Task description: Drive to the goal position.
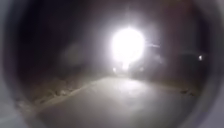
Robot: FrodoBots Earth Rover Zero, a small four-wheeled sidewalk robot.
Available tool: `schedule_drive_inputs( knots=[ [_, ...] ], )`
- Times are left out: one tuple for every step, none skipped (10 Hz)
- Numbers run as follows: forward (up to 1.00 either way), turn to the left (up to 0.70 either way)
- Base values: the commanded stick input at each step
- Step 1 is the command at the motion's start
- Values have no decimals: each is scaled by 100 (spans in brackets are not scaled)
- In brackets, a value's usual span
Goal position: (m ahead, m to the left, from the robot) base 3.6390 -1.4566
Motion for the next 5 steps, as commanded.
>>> schedule_drive_inputs(
  knots=[
    [100, 5],
    [100, 5],
    [100, 5],
    [100, 4],
    [100, 2]
  ],
)
